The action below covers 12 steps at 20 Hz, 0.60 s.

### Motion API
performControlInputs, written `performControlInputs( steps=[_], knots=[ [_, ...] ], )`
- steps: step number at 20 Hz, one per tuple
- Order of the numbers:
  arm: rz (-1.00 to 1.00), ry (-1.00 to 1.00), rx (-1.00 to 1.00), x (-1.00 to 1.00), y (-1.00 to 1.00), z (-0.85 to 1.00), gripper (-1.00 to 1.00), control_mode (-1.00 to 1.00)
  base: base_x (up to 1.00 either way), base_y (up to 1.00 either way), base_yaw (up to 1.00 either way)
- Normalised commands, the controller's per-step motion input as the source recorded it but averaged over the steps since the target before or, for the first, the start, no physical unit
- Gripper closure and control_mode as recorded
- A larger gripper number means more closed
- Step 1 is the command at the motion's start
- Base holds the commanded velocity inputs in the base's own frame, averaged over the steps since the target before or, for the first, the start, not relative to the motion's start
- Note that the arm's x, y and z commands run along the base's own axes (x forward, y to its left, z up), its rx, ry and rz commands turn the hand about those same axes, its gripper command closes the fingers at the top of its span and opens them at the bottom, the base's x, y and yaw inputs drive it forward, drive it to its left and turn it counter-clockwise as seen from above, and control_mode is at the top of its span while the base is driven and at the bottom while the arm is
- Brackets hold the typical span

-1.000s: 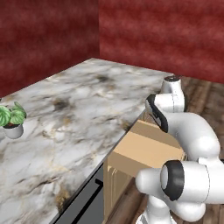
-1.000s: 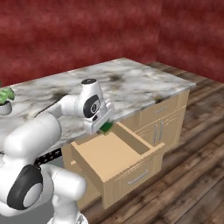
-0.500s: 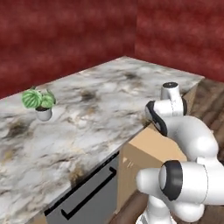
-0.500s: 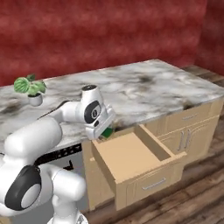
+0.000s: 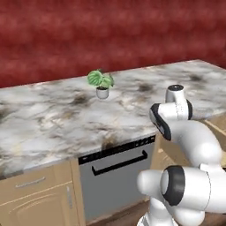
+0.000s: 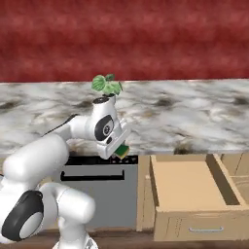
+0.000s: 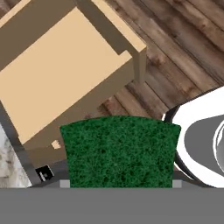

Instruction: Restock the sink supplies by placing the sponge and soap dispenser on the counter and next to the sink. Make sure the soap dispenser is upright.

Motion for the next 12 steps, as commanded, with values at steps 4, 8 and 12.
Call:
performControlInputs(
  steps=[4, 8, 12],
  knots=[
    [0.0, 0.0, 0.0, 0.0, 0.0, 0.0, 1.0, 1.0, -0.41, 0.25, 0.76],
    [0.0, 0.0, 0.0, 0.0, 0.0, 0.0, 1.0, 1.0, -0.3, 0.41, 0.77],
    [0.0, 0.0, 0.0, 0.0, 0.0, 0.0, 1.0, 1.0, 0.0, 0.84, 0.7]
  ],
)
